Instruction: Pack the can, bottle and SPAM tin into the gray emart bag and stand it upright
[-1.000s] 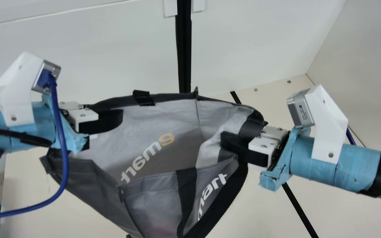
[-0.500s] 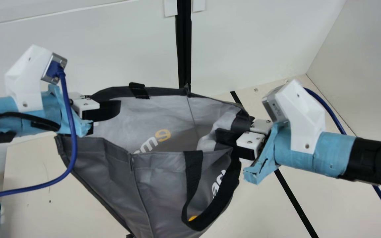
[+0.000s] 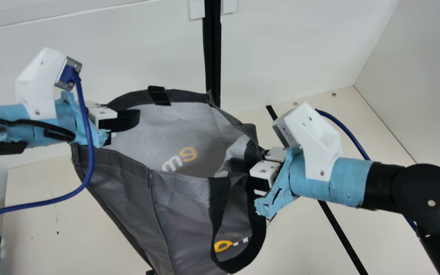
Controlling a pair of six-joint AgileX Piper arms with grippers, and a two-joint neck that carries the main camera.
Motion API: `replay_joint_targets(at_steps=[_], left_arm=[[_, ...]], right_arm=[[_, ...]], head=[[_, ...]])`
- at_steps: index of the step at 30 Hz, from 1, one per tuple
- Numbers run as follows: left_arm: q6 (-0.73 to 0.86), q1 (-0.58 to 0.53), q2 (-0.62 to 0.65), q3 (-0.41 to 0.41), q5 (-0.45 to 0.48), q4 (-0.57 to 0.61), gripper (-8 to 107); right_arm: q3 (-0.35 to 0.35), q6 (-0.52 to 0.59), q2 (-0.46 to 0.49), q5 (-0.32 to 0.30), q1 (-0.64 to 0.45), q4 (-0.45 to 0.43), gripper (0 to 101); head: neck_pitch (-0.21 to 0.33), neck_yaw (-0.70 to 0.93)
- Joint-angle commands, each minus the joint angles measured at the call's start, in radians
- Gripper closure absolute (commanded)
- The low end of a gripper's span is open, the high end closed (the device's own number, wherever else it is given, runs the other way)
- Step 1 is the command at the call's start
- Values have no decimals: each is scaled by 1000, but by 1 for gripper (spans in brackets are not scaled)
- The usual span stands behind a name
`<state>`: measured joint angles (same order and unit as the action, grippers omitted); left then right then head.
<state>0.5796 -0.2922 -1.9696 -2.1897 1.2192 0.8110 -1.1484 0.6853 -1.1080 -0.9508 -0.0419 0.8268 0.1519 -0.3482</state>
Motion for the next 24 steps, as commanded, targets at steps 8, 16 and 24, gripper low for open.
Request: replay_joint_targets(at_steps=[8,16,24], left_arm=[[4,-2,-2,-1,0,0,107],[4,-2,-2,-1,0,0,107],[4,-2,-2,-1,0,0,94]], right_arm=[[16,-43,12,16,20,-2,101],[16,-44,12,18,20,-4,101],[16,-44,12,18,20,-4,101]], head=[[23,-1],[23,-1],[23,-1]])
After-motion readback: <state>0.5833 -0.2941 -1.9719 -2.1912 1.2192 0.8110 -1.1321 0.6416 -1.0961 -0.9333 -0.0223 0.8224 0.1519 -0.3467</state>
